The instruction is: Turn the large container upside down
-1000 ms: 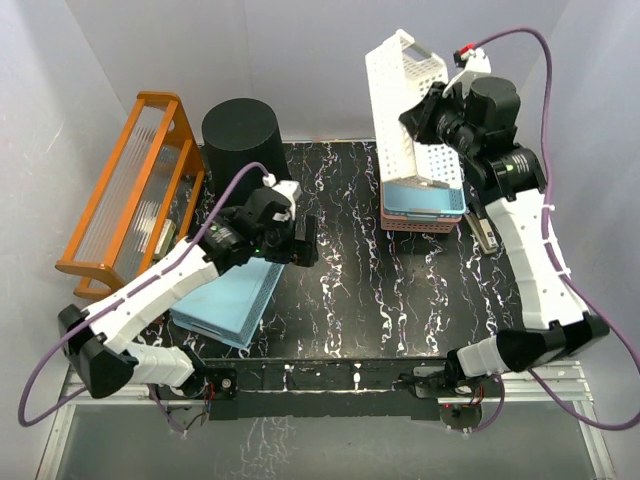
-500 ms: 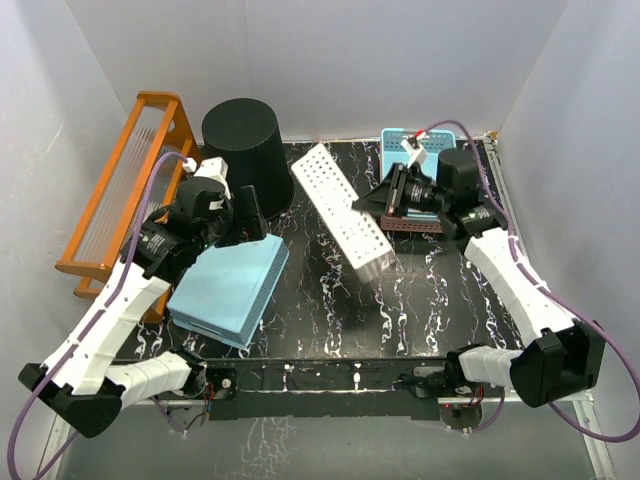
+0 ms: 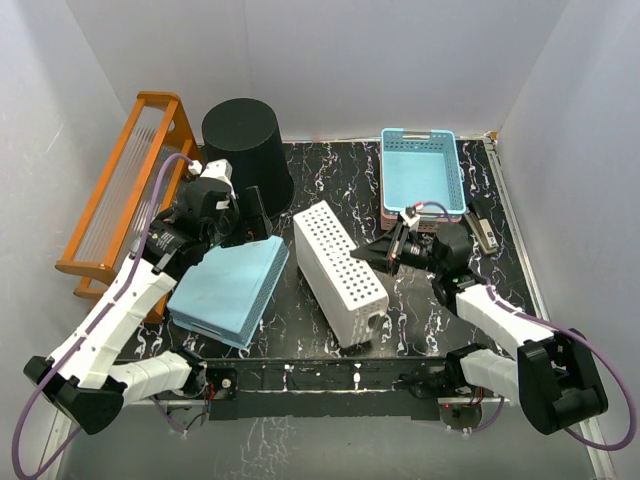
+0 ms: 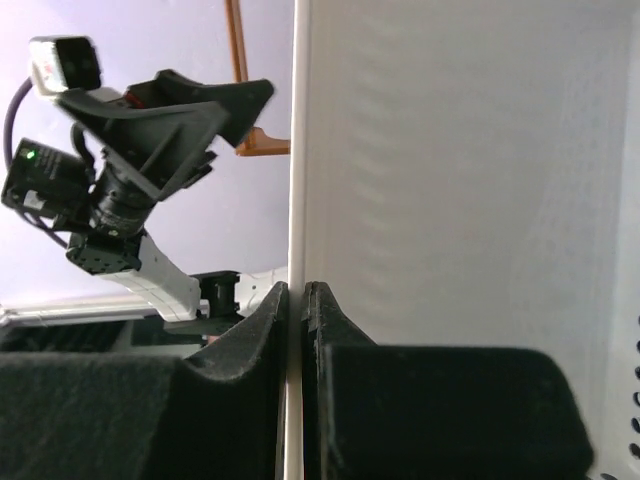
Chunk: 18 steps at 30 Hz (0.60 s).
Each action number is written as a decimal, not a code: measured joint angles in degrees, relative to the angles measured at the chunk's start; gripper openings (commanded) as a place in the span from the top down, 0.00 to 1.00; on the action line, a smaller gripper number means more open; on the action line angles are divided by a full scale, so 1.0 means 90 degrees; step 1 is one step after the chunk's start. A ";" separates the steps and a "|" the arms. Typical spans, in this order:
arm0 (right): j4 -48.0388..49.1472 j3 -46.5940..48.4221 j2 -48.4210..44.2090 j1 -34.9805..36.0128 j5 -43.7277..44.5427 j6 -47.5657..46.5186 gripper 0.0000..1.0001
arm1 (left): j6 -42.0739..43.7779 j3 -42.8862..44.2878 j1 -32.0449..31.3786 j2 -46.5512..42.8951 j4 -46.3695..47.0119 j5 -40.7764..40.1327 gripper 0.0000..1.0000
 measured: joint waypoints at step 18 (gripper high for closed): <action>-0.0374 -0.1651 -0.1163 -0.0707 0.0571 0.0216 0.52 | -0.0005 -0.0177 0.0000 -0.0044 0.0121 0.0185 0.01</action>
